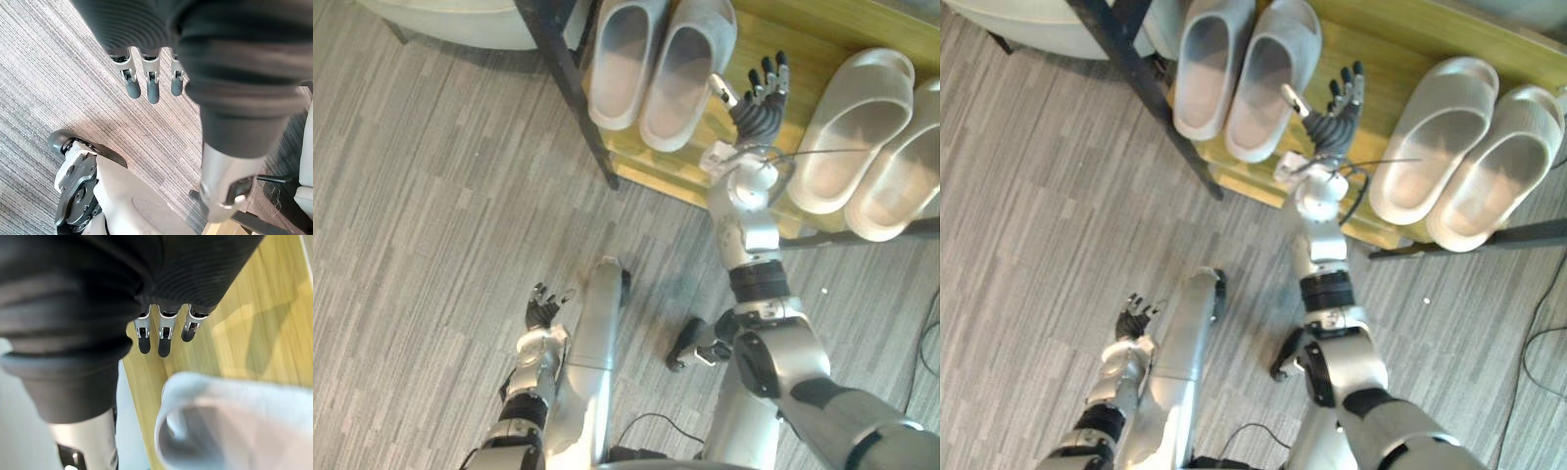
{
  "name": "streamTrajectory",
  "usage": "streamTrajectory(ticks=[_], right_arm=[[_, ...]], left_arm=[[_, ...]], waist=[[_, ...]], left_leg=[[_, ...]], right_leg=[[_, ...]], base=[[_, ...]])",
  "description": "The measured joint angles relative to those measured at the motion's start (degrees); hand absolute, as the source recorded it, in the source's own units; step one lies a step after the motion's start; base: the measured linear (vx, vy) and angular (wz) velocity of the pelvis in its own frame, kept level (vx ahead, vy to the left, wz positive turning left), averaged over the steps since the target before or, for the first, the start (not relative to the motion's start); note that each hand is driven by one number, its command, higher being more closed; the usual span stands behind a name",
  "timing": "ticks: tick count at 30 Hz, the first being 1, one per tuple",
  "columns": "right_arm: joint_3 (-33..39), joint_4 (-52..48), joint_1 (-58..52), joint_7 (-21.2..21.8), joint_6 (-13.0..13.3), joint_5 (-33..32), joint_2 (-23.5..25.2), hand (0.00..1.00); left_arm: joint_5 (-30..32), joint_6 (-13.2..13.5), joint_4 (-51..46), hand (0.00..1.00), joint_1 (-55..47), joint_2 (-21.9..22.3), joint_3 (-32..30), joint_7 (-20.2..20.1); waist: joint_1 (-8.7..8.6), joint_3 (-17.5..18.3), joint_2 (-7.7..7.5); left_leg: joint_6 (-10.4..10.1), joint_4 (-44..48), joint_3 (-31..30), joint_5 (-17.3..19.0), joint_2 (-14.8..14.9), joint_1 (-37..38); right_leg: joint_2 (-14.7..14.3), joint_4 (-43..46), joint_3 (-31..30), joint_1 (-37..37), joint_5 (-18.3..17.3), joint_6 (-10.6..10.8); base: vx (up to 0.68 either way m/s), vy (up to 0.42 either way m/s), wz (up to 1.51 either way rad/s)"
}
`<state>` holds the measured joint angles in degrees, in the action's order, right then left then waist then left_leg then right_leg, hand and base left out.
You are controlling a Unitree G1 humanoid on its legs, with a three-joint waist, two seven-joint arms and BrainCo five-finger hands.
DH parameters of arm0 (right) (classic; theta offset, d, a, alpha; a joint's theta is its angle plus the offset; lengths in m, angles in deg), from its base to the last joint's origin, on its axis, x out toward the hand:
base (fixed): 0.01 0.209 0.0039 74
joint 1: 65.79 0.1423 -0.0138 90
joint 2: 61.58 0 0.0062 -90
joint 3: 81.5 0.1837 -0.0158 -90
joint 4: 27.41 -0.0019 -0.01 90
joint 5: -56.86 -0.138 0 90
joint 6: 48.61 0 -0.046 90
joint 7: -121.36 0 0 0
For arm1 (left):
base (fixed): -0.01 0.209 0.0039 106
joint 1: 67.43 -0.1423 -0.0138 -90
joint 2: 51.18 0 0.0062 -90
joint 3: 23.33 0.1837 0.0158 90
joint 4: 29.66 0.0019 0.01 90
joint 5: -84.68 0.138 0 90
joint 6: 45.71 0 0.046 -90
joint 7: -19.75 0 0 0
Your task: Organize the slippers on the shoe rack
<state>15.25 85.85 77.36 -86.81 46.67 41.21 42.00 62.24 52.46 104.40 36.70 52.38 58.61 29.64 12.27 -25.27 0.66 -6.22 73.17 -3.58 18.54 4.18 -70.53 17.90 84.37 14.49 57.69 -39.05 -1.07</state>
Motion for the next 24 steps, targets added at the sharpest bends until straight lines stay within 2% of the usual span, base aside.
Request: streamTrajectory(ticks=[5,8,13,17,20,24], right_arm=[[0.6,0.1,-1.0,-0.9,-0.7,2.3,0.1,0.00],[0.9,-0.9,-3.0,-2.1,-0.7,6.5,0.1,0.00],[-1.5,-10.7,-10.6,-2.1,-0.6,11.4,0.1,0.00],[-7.7,-18.4,-19.7,0.2,0.5,15.3,0.1,0.00],[-10.0,-22.9,-25.7,2.2,1.2,15.8,0.2,0.00],[-13.2,-28.3,-37.5,7.1,2.2,17.5,0.2,0.00]], left_arm=[[-0.3,0.0,0.0,0.00,-0.1,0.0,0.0,0.0],[-0.3,0.0,-0.1,0.00,-0.1,0.0,0.0,0.0],[-0.1,0.1,-0.1,0.00,-0.7,0.1,-0.3,0.0],[0.4,0.2,-0.2,0.00,-4.0,0.4,-2.0,-0.1],[1.2,0.2,-0.2,0.00,-5.2,0.2,-2.3,-0.1],[2.1,0.2,-0.2,0.00,-7.7,0.0,-3.3,-0.9]], waist=[[-0.11,0.0,-0.01],[-0.25,0.0,-0.05],[-0.75,0.1,-0.10],[-1.63,0.4,-0.43],[-2.32,0.5,-0.55],[-3.63,1.7,-1.16]], left_leg=[[0.0,-0.2,0.3,0.0,0.2,0.4],[0.0,-0.2,0.5,0.0,0.3,0.6],[0.1,-0.9,0.6,0.0,0.3,2.5],[0.1,-4.5,1.6,0.0,1.2,8.0],[0.2,-7.4,2.0,-0.4,1.5,11.6],[0.3,-12.7,3.4,-1.0,2.3,18.9]], right_leg=[[-0.1,0.0,-0.3,0.0,0.0,0.0],[-0.1,-0.1,-0.4,-0.2,0.0,0.0],[-0.2,-1.0,-0.3,-2.1,0.1,0.1],[-1.3,-5.0,-0.5,-6.7,1.4,0.3],[-1.9,-8.2,-0.3,-9.9,2.5,0.6],[-3.2,-14.6,-0.3,-16.4,4.6,1.2]], base=[[0.00,-0.002,-0.01],[0.00,0.000,0.00],[0.00,0.000,-0.01],[0.00,-0.008,-0.12],[0.03,-0.011,-0.07],[0.07,0.013,-0.14]])
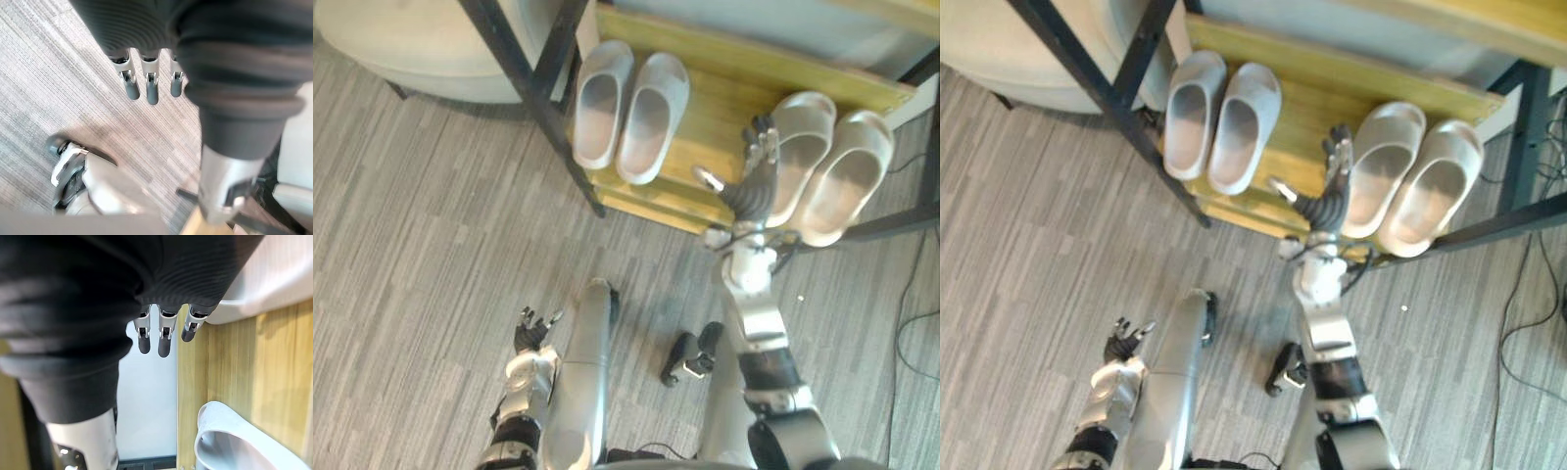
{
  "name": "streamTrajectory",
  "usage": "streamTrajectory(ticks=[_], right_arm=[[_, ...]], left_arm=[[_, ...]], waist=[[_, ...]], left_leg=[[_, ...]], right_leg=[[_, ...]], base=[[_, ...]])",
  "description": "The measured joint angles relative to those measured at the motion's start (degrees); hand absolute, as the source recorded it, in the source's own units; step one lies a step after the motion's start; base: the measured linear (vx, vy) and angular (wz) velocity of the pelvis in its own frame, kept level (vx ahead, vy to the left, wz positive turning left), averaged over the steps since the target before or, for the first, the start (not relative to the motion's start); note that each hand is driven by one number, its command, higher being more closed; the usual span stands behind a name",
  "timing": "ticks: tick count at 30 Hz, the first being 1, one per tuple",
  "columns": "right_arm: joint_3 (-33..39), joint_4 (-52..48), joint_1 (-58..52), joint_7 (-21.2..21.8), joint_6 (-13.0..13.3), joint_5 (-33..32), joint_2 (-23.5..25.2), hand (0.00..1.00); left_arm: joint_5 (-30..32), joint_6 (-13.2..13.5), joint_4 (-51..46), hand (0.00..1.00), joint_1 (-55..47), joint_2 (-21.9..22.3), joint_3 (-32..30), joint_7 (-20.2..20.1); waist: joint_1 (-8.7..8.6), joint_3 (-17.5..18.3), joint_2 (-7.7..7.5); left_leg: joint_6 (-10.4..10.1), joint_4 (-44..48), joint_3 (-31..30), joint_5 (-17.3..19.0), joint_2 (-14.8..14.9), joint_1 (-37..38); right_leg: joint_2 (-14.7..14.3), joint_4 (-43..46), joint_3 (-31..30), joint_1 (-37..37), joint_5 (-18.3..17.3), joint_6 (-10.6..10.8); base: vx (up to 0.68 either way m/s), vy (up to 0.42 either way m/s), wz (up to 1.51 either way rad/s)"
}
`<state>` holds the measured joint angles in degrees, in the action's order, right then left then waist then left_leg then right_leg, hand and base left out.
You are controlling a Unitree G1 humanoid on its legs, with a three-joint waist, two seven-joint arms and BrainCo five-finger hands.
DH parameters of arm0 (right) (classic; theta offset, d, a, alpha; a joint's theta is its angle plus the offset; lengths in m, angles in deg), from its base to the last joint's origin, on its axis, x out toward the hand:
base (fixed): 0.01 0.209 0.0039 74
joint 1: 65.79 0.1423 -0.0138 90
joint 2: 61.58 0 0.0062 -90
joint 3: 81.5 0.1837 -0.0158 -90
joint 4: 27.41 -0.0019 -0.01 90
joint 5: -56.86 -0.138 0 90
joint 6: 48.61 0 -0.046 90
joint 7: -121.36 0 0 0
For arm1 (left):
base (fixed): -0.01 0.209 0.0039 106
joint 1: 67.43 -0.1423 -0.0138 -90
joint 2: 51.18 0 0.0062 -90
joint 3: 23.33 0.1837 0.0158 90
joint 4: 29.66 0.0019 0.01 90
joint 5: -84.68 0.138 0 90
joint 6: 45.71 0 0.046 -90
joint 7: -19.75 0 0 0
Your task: Organize the slippers on the shoe rack
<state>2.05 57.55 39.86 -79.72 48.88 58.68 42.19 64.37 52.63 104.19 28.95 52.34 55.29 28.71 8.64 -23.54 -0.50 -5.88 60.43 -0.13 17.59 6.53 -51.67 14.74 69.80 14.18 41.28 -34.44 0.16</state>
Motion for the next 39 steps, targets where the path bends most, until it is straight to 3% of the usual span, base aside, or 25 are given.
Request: streamTrajectory(ticks=[4,10,16,21,27,30,34,39], right_arm=[[-1.5,-2.0,-10.6,4.7,1.1,0.5,-0.2,0.00],[-0.6,-2.3,-23.3,9.7,1.2,0.9,-0.6,0.00],[2.2,11.2,-28.7,13.6,1.0,2.6,-1.7,0.00],[6.8,32.7,-26.6,14.6,-0.1,2.4,-3.2,0.00],[11.6,49.1,-24.6,16.1,-1.3,-4.2,-3.5,0.00],[13.5,53.4,-24.1,16.0,-1.5,-6.2,-3.5,0.00],[14.7,56.2,-24.2,16.1,-2.1,-6.6,-3.2,0.00],[15.5,58.2,-24.2,16.1,-2.3,-6.4,-3.4,0.00]], left_arm=[[0.3,0.1,0.0,0.00,-3.6,0.5,1.7,-1.8],[4.3,0.0,1.5,0.00,-5.5,-1.2,7.3,-3.2],[7.2,-0.2,5.2,0.00,-7.0,-1.3,13.7,-4.9],[9.1,-0.5,8.9,0.00,-8.0,-1.4,15.6,-5.9],[9.1,-0.8,9.3,0.00,-10.6,-2.5,15.5,-6.7],[9.2,-1.4,10.3,0.00,-10.6,-2.4,15.5,-6.8],[9.6,-1.4,10.2,0.00,-10.5,-2.4,16.0,-6.8],[11.2,-1.4,3.9,0.00,-10.6,-3.3,25.3,-7.0]], waist=[[-2.08,3.2,-1.02],[-3.26,6.8,-2.64],[-6.00,11.5,-3.72],[-7.09,13.7,-1.48],[-7.82,15.0,0.56],[-8.17,15.5,1.44],[-8.30,15.7,1.44],[-8.60,16.0,1.47]], left_leg=[[0.8,-7.9,2.3,-1.2,0.4,8.5],[1.9,-21.1,6.2,-4.3,0.1,21.2],[2.5,-39.2,8.8,-11.1,-2.4,33.3],[2.4,-54.5,9.3,-18.2,-3.3,42.0],[2.3,-60.7,10.0,-20.3,-3.3,48.1],[2.4,-63.0,10.0,-21.5,-3.4,49.6],[2.6,-64.6,9.5,-22.1,-3.7,51.7],[2.8,-66.3,8.3,-22.8,-4.4,54.4]], right_leg=[[-0.6,-8.9,0.2,-7.6,3.0,0.9],[-1.4,-23.3,0.5,-18.8,8.7,2.7],[-1.7,-39.0,1.0,-28.5,15.5,3.8],[-4.0,-51.9,1.3,-35.3,21.7,4.4],[-5.8,-59.2,0.8,-41.0,24.9,4.7],[-6.3,-61.5,0.8,-42.2,26.2,4.7],[-6.7,-63.4,0.9,-44.6,26.8,4.9],[-6.5,-64.4,1.8,-47.5,26.9,5.1]], base=[[0.11,0.055,-0.14],[0.13,0.087,-0.16],[0.09,0.045,-0.06],[0.09,0.037,-0.07],[0.03,0.013,-0.09],[0.00,0.012,-0.05],[0.00,0.008,0.06],[0.00,0.017,0.11]])
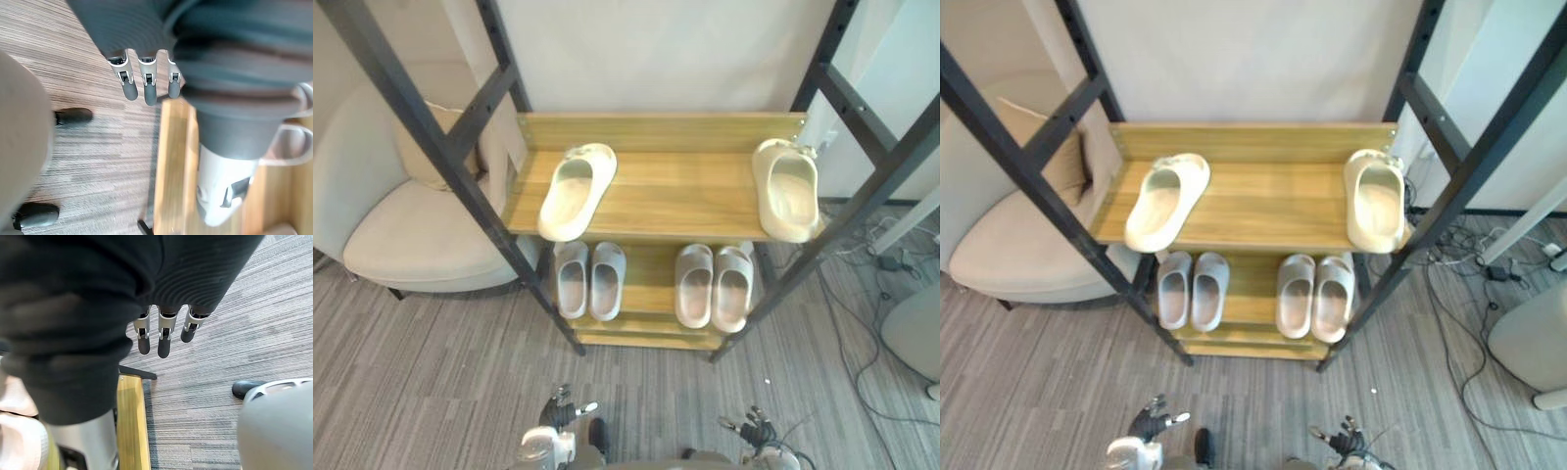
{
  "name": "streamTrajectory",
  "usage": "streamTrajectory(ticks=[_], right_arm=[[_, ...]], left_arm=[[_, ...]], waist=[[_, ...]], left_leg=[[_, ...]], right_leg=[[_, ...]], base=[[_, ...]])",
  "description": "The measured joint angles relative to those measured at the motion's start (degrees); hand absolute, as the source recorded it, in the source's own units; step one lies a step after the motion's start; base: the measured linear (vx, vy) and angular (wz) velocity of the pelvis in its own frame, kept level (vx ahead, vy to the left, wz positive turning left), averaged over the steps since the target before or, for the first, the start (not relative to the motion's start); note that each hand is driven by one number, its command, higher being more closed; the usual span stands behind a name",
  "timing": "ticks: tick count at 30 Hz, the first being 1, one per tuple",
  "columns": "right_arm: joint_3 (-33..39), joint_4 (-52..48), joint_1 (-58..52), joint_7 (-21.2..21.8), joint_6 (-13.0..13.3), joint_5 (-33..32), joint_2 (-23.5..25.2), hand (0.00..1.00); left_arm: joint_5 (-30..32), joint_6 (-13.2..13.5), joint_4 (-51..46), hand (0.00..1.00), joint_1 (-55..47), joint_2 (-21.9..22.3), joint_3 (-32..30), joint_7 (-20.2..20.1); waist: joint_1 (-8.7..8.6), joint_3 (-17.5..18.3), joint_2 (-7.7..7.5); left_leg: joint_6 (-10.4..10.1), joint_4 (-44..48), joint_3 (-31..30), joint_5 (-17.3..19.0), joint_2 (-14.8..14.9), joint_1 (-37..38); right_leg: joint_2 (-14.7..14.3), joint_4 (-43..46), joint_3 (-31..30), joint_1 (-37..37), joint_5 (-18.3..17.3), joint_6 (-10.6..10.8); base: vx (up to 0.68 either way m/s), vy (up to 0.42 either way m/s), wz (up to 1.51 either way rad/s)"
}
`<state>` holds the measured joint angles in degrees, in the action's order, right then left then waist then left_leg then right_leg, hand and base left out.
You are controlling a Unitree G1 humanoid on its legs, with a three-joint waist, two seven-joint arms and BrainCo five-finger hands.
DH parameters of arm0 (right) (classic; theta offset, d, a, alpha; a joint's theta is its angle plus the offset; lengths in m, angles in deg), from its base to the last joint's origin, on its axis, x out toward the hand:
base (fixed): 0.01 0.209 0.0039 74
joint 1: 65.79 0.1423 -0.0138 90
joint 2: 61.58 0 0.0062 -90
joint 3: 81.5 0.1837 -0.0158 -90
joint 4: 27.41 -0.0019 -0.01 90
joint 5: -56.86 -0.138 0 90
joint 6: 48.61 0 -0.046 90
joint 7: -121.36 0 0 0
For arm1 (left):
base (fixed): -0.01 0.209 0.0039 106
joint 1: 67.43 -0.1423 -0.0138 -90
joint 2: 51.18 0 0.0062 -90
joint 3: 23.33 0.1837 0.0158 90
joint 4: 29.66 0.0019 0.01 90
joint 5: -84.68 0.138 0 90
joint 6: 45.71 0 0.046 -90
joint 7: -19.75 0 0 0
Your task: Organize the slippers on the shoe rack
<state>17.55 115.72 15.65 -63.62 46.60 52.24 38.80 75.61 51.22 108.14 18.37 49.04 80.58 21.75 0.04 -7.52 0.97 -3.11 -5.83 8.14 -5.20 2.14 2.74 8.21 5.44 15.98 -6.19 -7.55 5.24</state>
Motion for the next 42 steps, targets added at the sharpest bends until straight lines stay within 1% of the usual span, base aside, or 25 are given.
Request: streamTrajectory(ticks=[1,2,3,7,8,10,14,19,20,22,25,26,30,31,32,33,35,37,38,40,42], right_arm=[[0.3,0.1,0.0,0.0,0.0,0.0,0.0,0.00],[0.3,0.2,0.0,0.0,0.0,0.0,0.0,0.00],[0.3,0.4,0.0,0.0,-0.1,0.0,0.0,0.00],[1.5,2.0,0.3,0.0,-0.1,0.0,0.0,0.00],[1.5,2.0,0.2,0.0,-0.1,0.0,0.0,0.00],[1.6,2.1,0.0,0.1,-0.1,0.0,-0.2,0.00],[1.6,2.4,-0.1,0.1,-0.1,0.0,-0.6,0.00],[1.3,2.5,-0.4,0.1,0.0,0.0,-0.7,0.00],[1.2,2.5,-0.5,0.1,0.0,0.0,-0.7,0.00],[0.1,2.5,-0.5,0.0,0.0,0.0,-1.2,0.00],[-0.4,2.5,-0.6,0.1,0.0,0.1,-1.4,0.00],[-0.4,2.5,-0.6,0.1,0.0,0.1,-1.4,0.00],[-1.1,2.5,-0.6,0.1,0.0,0.1,-1.7,0.00],[-1.3,2.5,-0.5,0.1,0.0,0.1,-1.7,0.00],[-1.4,2.5,-0.5,0.1,0.0,0.1,-1.7,0.00],[-1.5,2.5,-0.3,0.1,0.0,0.1,-1.7,0.00],[-2.1,2.5,0.0,0.2,0.0,0.1,-1.7,0.00],[-2.5,2.1,0.2,0.4,0.0,0.2,-1.7,0.00],[-2.5,1.9,0.2,0.4,0.0,0.2,-1.8,0.00],[-2.5,1.8,0.6,0.4,-0.1,0.2,-1.9,0.00],[-2.5,1.8,0.8,0.6,-0.1,0.2,-1.9,0.00]], left_arm=[[0.0,0.1,-3.4,0.00,0.1,-0.1,2.3,-0.1],[0.0,0.1,-4.7,0.00,0.1,-0.1,3.3,-0.1],[0.0,0.2,-8.5,0.00,0.1,-0.1,5.7,-0.2],[-0.1,1.3,-19.2,0.00,-0.7,-0.2,11.6,-2.4],[-0.2,1.4,-20.4,0.00,-0.9,-0.2,12.3,-2.5],[-1.3,1.7,-25.9,0.00,-1.1,-0.4,15.8,-4.4],[-3.8,2.4,-31.8,0.00,-1.0,-0.4,19.0,-6.0],[-7.1,2.7,-39.9,0.00,-0.7,-1.1,19.3,-5.8],[-8.2,3.0,-42.6,0.00,0.1,-1.9,19.3,-5.6],[-9.2,3.6,-46.1,0.00,2.2,-2.9,18.8,-5.0],[-10.5,4.7,-50.8,0.00,5.4,-2.8,17.3,-3.1],[-10.8,4.8,-51.3,0.00,5.9,-2.7,17.0,-2.9],[-11.4,6.2,-53.5,0.00,9.2,-2.7,13.7,0.4],[-11.4,6.3,-53.6,0.00,10.4,-2.7,12.7,1.6],[-11.3,6.4,-53.6,0.00,10.7,-2.7,12.3,1.9],[-11.3,6.4,-53.5,0.00,12.2,-3.2,10.8,2.9],[-11.0,6.4,-52.9,0.00,14.8,-3.9,8.2,3.5],[-10.0,6.5,-49.4,0.00,20.4,-5.7,4.3,5.7],[-10.0,6.5,-48.6,0.00,21.3,-6.0,3.4,5.9],[-9.0,6.5,-44.8,0.00,25.8,-8.0,0.3,7.3],[-8.9,6.5,-42.4,0.00,28.4,-9.6,-1.3,8.0]], waist=[[-0.03,0.1,0.02],[-0.05,0.1,0.02],[-0.09,0.1,0.03],[-0.06,0.5,0.33],[-0.09,0.6,0.36],[-0.18,0.7,0.58],[-0.20,1.2,1.02],[-0.22,1.5,0.93],[-0.22,1.7,0.76],[-0.22,1.8,0.83],[-0.23,2.1,0.75],[-0.23,2.1,0.75],[-0.59,3.0,0.76],[-0.61,3.1,0.70],[-0.61,3.1,0.70],[-0.68,3.2,0.89],[-0.74,3.2,0.70],[-0.83,3.3,0.38],[-0.90,3.3,0.38],[-1.20,3.3,0.33],[-1.34,3.2,0.27]], left_leg=[[0.1,0.0,-0.4,-0.1,-0.1,0.1],[0.1,0.0,-0.6,-0.1,-0.2,0.2],[0.1,0.0,-1.2,-0.2,-0.5,0.5],[0.1,0.0,-2.1,-0.2,-0.6,1.2],[0.1,0.0,-2.3,-0.2,-0.6,1.2],[0.1,0.0,-2.5,-0.2,-0.6,1.4],[0.1,-0.1,-2.5,-0.2,-0.6,1.4],[0.0,-0.1,-2.5,0.0,-0.5,1.9],[-0.1,-0.1,-2.5,0.0,-0.5,1.9],[-0.1,-0.1,-2.4,0.0,-0.4,1.9],[-0.2,-0.1,-2.4,0.1,-0.4,1.8],[-0.2,-0.1,-2.3,0.2,-0.4,1.8],[-0.1,-0.1,-2.3,0.4,-0.5,1.5],[-0.1,-0.1,-2.3,0.4,-0.4,1.5],[-0.1,-0.1,-2.3,0.4,-0.4,1.5],[-0.2,-0.1,-2.2,0.4,-0.3,1.5],[-0.2,-0.1,-2.0,0.4,0.0,1.4],[-0.2,-0.1,-1.9,0.4,0.3,1.4],[-0.2,-0.1,-1.9,0.4,0.3,1.4],[-0.2,-0.1,-1.6,0.4,0.3,1.5],[-0.3,-0.1,-1.2,0.5,0.3,1.5]], right_leg=[[0.0,-0.1,0.5,-0.3,0.0,0.0],[0.0,-0.1,0.7,-0.5,0.0,0.0],[0.0,-0.4,1.1,-1.3,0.0,0.0],[0.0,-0.9,1.6,-2.5,-0.1,0.0],[0.0,-0.9,1.7,-2.6,-0.1,0.0],[-0.1,-1.2,2.0,-3.1,-0.1,0.0],[-0.2,-1.4,1.9,-3.1,-0.1,0.0],[-0.3,-1.8,1.9,-3.8,-0.1,-0.1],[-0.3,-1.9,1.9,-3.8,-0.2,-0.2],[-0.4,-1.9,1.9,-3.8,-0.2,-0.3],[-0.4,-2.0,1.8,-3.7,-0.2,-0.3],[-0.4,-2.0,1.8,-3.7,-0.2,-0.3],[-0.6,-2.9,1.7,-3.8,0.0,-0.5],[-0.6,-3.0,1.6,-3.8,0.1,-0.5],[-0.7,-3.1,1.6,-3.8,0.1,-0.6],[-0.8,-3.4,1.4,-3.8,0.4,-0.8],[-1.1,-3.8,1.3,-3.8,0.7,-1.0],[-1.4,-3.8,1.2,-3.8,0.8,-1.0],[-1.4,-3.8,1.1,-3.8,0.8,-1.0],[-1.4,-4.1,0.9,-3.8,0.9,-1.0],[-1.4,-4.7,0.6,-3.8,1.3,-1.0]], base=[[-0.01,0.005,0.10],[-0.02,0.012,0.18],[-0.02,0.007,0.17],[-0.02,-0.006,0.09],[-0.02,-0.015,0.09],[-0.02,-0.012,0.06],[0.00,0.000,0.00],[0.00,0.000,0.00],[0.00,0.000,0.00],[0.00,0.000,0.00],[0.00,0.000,0.00],[0.00,0.000,0.00],[0.00,0.000,0.00],[0.00,0.000,0.00],[0.00,-0.019,-0.05],[0.00,-0.021,-0.07],[-0.01,-0.028,-0.07],[-0.02,-0.027,-0.04],[-0.03,-0.015,-0.04],[-0.03,-0.003,-0.05],[-0.02,0.003,-0.08]])
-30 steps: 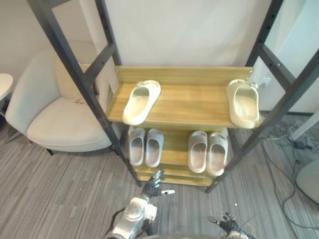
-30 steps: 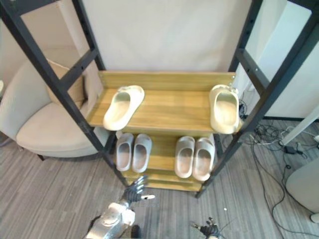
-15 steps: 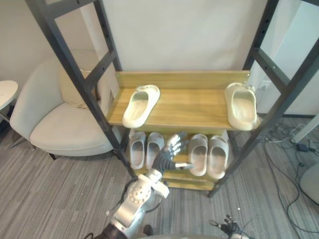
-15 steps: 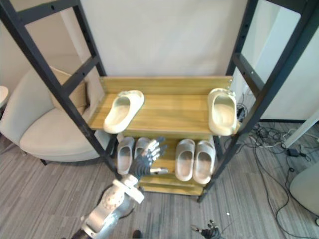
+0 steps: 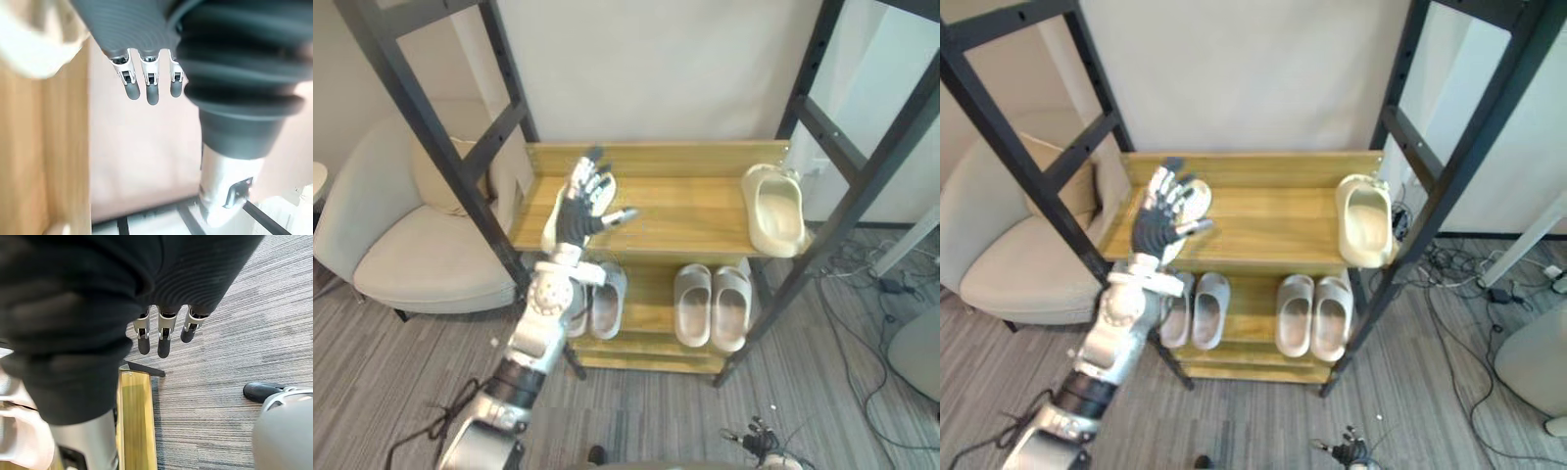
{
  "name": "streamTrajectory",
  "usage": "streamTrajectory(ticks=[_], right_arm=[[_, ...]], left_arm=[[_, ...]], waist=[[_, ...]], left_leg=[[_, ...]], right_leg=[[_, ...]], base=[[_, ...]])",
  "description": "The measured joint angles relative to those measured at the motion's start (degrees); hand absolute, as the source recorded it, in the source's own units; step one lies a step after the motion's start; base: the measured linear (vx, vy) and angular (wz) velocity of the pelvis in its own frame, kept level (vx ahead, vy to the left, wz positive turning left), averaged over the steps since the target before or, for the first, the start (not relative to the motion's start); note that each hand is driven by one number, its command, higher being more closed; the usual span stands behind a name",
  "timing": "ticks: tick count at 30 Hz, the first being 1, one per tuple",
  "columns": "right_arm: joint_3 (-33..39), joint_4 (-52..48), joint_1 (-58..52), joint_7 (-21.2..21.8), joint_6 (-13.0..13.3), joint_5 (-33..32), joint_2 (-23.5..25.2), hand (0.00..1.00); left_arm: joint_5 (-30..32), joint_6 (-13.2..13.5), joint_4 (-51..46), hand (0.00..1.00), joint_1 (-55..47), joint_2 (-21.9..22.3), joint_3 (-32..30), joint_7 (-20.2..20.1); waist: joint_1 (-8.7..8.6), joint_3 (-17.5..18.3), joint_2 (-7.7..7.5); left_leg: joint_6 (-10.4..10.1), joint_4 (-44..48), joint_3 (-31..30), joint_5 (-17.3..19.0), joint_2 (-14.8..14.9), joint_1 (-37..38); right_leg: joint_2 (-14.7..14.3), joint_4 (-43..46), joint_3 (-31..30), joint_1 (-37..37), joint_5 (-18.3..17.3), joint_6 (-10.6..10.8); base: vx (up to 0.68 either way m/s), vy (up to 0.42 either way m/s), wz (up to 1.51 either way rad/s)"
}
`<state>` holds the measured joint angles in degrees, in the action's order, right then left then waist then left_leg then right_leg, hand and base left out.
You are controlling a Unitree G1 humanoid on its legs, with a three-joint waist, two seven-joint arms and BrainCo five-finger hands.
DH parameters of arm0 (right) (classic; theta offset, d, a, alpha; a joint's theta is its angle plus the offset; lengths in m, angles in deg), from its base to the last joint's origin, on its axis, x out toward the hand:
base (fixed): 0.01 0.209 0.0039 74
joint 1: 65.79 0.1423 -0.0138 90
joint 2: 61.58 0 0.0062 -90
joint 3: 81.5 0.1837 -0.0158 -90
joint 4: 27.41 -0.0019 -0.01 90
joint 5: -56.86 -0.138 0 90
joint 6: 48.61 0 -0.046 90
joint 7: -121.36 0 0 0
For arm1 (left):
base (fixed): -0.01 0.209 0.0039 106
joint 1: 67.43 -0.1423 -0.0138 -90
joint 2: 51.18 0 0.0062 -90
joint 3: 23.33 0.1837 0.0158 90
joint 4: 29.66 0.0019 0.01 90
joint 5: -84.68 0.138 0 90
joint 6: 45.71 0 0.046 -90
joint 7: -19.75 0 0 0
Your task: Organize the slippers on the shoe rack
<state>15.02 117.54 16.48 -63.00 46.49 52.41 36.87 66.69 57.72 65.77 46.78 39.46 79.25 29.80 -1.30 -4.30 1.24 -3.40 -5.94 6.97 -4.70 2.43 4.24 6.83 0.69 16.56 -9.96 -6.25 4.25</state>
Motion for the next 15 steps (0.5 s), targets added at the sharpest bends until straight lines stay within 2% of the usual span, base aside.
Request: streamTrajectory(ticks=[4,9,15], right_arm=[[0.0,-0.1,0.7,1.0,-0.2,0.0,0.0,0.00],[0.1,-0.2,0.6,1.7,-0.6,0.0,0.2,0.00],[0.3,-0.2,0.4,1.9,-0.6,0.0,0.3,0.00]], left_arm=[[0.4,-0.2,5.6,0.00,4.0,-4.0,-3.0,1.1],[0.5,-0.8,14.5,0.00,10.5,-12.0,-5.2,1.2],[3.1,-1.9,17.2,0.00,13.7,-15.6,-5.8,1.1]], waist=[[-0.68,-0.1,-0.12],[-1.15,-0.5,-0.68],[-1.59,-0.7,-0.61]], left_leg=[[0.0,0.0,0.5,0.2,-0.1,-0.2],[-0.3,0.0,1.7,0.7,-0.1,-0.4],[-0.4,0.0,1.8,0.7,-0.1,-1.7]], right_leg=[[0.0,-1.0,-0.6,0.1,0.6,0.1],[0.1,-1.1,-1.7,1.0,0.8,0.2],[0.0,-1.0,-2.3,2.5,1.0,0.2]], base=[[-0.02,0.006,-0.10],[0.02,0.001,-0.13],[0.02,-0.005,-0.05]])
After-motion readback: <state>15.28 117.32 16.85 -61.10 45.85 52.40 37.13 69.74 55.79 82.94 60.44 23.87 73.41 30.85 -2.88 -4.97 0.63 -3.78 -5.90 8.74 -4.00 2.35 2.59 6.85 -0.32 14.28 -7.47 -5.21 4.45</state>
